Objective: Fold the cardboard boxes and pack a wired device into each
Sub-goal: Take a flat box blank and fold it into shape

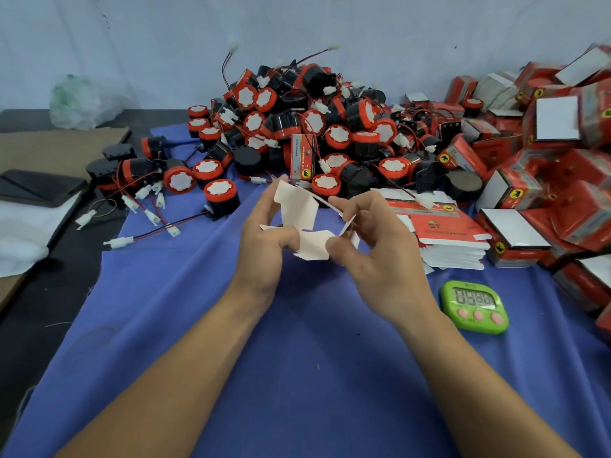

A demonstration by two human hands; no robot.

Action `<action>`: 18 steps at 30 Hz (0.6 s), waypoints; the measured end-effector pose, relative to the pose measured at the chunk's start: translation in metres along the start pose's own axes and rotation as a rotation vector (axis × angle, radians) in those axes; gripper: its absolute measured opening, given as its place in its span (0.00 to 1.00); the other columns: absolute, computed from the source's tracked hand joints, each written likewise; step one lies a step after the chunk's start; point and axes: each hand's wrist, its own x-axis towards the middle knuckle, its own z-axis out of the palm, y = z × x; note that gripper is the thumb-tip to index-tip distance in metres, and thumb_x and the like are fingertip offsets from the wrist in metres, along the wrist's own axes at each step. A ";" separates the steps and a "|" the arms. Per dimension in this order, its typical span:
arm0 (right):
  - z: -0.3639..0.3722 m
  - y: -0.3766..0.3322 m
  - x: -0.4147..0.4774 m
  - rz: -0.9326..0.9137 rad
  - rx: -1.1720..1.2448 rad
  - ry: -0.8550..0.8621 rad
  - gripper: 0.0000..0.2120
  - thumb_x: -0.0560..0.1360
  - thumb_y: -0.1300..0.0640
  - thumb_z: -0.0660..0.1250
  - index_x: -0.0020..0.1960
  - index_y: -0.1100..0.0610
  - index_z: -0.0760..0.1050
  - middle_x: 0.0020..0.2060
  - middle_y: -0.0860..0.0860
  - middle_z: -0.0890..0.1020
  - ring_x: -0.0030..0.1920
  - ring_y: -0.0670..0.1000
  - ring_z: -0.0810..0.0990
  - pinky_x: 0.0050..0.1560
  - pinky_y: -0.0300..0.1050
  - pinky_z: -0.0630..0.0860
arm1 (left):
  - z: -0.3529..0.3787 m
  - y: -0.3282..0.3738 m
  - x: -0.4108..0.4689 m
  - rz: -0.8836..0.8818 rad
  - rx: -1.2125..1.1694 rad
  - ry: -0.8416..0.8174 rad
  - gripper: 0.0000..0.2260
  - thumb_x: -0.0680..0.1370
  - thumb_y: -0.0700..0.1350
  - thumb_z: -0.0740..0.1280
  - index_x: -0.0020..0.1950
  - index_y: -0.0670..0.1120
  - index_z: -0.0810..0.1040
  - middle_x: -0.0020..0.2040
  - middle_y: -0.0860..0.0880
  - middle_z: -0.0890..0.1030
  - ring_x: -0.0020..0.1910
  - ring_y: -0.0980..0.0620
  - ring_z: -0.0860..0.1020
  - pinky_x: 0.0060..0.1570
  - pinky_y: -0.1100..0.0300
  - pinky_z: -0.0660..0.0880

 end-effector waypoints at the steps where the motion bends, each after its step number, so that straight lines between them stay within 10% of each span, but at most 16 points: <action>1: -0.003 0.000 0.002 0.011 0.075 -0.023 0.13 0.70 0.60 0.70 0.47 0.45 0.69 0.46 0.39 0.85 0.47 0.51 0.84 0.45 0.50 0.79 | 0.000 0.001 -0.001 0.011 -0.030 -0.029 0.38 0.61 0.38 0.63 0.72 0.50 0.76 0.67 0.49 0.80 0.65 0.50 0.78 0.53 0.57 0.79; 5: -0.011 0.008 0.007 0.031 0.362 -0.110 0.11 0.72 0.69 0.66 0.51 0.58 0.70 0.33 0.46 0.80 0.31 0.56 0.76 0.35 0.44 0.76 | -0.001 0.000 -0.007 0.081 -0.079 -0.131 0.30 0.62 0.44 0.69 0.65 0.46 0.75 0.59 0.50 0.81 0.61 0.48 0.78 0.58 0.54 0.77; 11: -0.018 0.019 0.015 0.174 0.581 -0.039 0.09 0.79 0.71 0.65 0.55 0.60 0.72 0.48 0.57 0.85 0.47 0.55 0.81 0.51 0.47 0.79 | 0.005 -0.001 -0.008 0.069 0.074 -0.123 0.16 0.71 0.57 0.71 0.54 0.53 0.74 0.49 0.53 0.80 0.48 0.56 0.78 0.45 0.61 0.76; 18: -0.016 0.022 0.015 0.267 0.674 -0.029 0.08 0.75 0.68 0.66 0.51 0.57 0.75 0.45 0.56 0.83 0.42 0.50 0.81 0.44 0.39 0.78 | 0.008 -0.006 -0.001 0.030 0.127 -0.011 0.11 0.76 0.50 0.75 0.54 0.55 0.76 0.46 0.59 0.84 0.44 0.64 0.81 0.40 0.68 0.76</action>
